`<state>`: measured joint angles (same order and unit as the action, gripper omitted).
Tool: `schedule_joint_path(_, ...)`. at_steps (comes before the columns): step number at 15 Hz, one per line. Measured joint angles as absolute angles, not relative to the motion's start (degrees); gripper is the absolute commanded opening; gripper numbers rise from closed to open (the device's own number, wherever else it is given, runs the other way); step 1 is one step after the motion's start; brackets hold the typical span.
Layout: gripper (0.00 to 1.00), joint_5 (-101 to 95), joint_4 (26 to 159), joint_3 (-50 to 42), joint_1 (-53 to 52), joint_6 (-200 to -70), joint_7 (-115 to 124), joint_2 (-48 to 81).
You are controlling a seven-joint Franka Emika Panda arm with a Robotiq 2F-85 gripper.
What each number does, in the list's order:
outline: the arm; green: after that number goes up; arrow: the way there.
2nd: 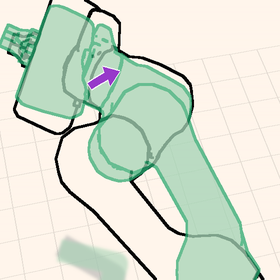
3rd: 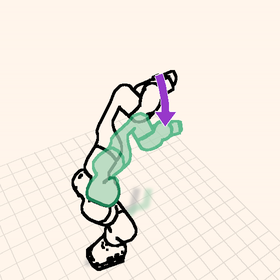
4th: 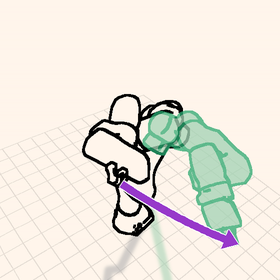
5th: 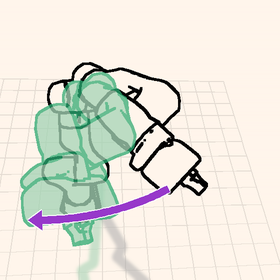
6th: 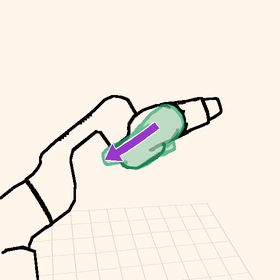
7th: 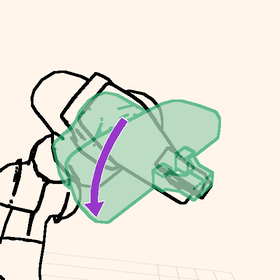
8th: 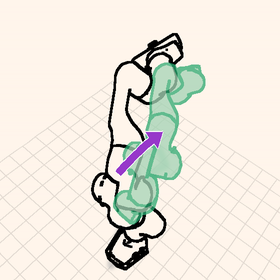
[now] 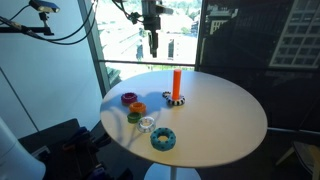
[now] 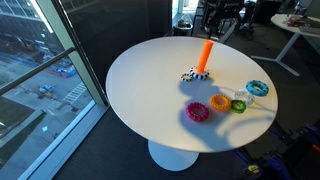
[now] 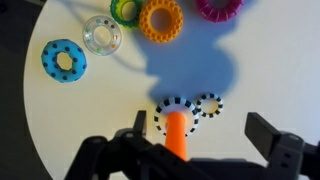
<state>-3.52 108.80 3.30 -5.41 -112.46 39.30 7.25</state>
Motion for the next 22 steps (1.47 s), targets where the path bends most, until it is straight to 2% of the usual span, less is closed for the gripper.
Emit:
schedule_joint_path(9, 1.00, -0.59, 109.54, 3.30, -5.35, -109.20, 29.44, 4.36)
schedule_joint_path(22, 1.00, -0.60, 109.55, 3.30, -5.35, -109.11, 29.31, 4.63)
